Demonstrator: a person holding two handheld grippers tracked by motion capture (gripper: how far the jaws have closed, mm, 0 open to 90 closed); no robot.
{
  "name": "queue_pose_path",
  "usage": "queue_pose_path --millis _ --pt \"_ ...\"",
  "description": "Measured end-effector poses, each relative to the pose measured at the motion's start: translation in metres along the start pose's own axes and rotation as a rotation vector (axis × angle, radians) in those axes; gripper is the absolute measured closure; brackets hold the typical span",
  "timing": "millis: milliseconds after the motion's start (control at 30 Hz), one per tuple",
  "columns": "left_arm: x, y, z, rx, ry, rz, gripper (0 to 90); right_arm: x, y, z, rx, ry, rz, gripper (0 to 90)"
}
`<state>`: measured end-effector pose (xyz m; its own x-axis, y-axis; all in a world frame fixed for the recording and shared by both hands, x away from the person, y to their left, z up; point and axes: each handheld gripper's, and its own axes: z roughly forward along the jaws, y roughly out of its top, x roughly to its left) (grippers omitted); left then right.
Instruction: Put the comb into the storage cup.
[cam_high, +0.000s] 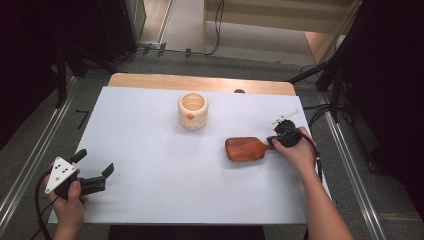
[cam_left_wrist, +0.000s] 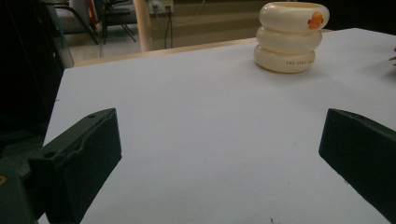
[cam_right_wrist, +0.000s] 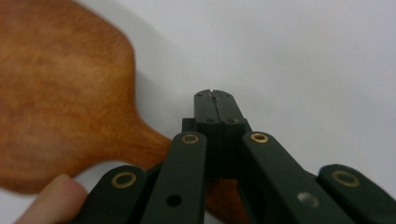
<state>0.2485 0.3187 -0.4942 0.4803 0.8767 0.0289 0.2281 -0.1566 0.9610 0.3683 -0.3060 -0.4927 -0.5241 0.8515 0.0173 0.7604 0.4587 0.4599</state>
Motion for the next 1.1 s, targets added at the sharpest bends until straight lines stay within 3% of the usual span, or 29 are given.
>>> queue_pose_path --millis 200,300,667,767,867,1000,1033,1067,1100 --pt "0.0 0.0 0.0 0.003 0.0 0.004 0.0 0.011 -0.026 -0.012 -0.026 0.03 -0.006 87.7" --pt "0.0 0.0 0.0 0.005 0.002 0.006 0.0 0.023 -0.041 -0.02 -0.062 0.042 -0.014 87.7" --pt "-0.001 0.0 0.001 0.009 0.004 0.012 0.0 0.06 -0.057 -0.033 -0.089 0.041 -0.066 86.3" --pt "-0.001 0.0 0.0 0.007 0.004 0.011 0.0 0.062 -0.059 -0.041 -0.12 -0.012 -0.027 74.1" --pt "-0.001 0.0 0.0 0.007 0.002 0.011 0.0 0.06 -0.06 -0.047 -0.145 -0.007 -0.001 67.0" --pt "-0.001 0.0 0.0 0.006 0.0 0.011 0.0 0.063 -0.06 -0.06 -0.17 -0.004 0.011 40.9" --pt "-0.001 0.0 0.0 0.006 -0.001 0.011 0.0 0.063 -0.06 -0.06 -0.17 -0.004 0.011 40.9" --pt "-0.001 0.0 0.0 0.007 -0.002 0.013 0.0 0.065 -0.059 -0.061 -0.151 0.008 0.017 28.4" --pt "-0.001 0.0 0.0 0.007 -0.001 0.014 0.0 0.065 -0.059 -0.061 -0.151 0.008 0.017 28.4"
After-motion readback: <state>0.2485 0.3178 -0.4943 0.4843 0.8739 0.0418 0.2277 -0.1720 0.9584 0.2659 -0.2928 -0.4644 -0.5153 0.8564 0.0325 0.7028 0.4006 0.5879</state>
